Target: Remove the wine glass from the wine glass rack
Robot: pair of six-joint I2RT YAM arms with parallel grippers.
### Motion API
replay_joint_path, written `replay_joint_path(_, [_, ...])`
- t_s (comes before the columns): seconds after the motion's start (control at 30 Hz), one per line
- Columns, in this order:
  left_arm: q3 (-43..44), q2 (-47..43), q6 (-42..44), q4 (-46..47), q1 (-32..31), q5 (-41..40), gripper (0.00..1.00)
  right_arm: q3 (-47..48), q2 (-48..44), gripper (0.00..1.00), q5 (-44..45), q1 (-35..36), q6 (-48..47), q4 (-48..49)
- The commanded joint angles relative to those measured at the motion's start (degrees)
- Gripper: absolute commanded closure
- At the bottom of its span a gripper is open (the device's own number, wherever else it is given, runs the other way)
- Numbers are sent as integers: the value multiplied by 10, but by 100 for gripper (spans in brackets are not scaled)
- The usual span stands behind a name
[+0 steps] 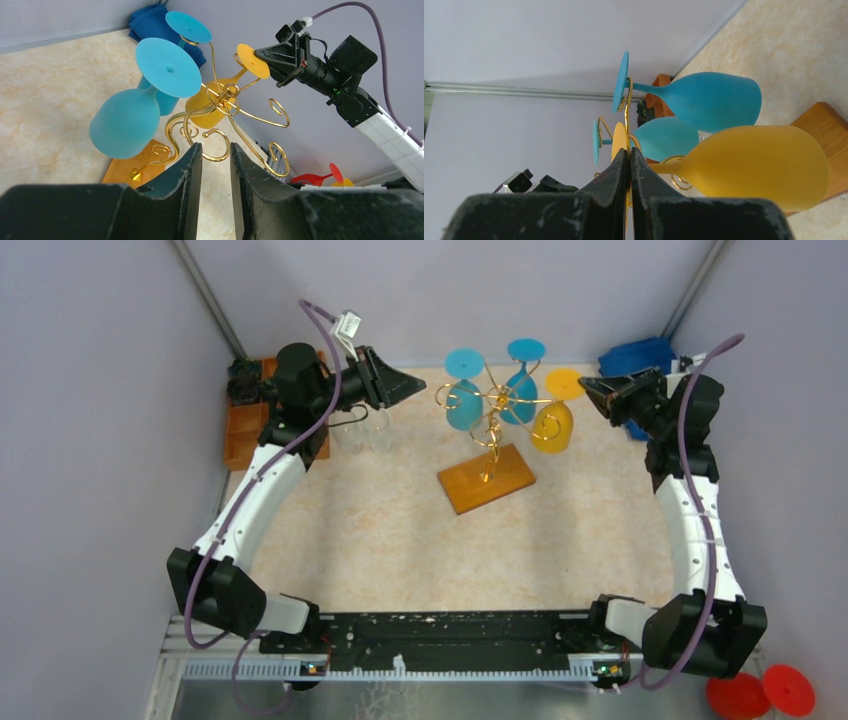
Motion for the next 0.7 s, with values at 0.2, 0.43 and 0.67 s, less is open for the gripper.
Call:
replay_joint_path(0.2, [8,4,-1,9,1,13,69,28,-17,100,-30,27,0,13])
replay_joint_path(0.43, [-2,9,-8,18,1,14,70,32,-10,100,-15,66,-3,20])
replay_joint_path(0.67, [-6,12,-9,21,1,17,70,50,6,100,7,71,-3,42])
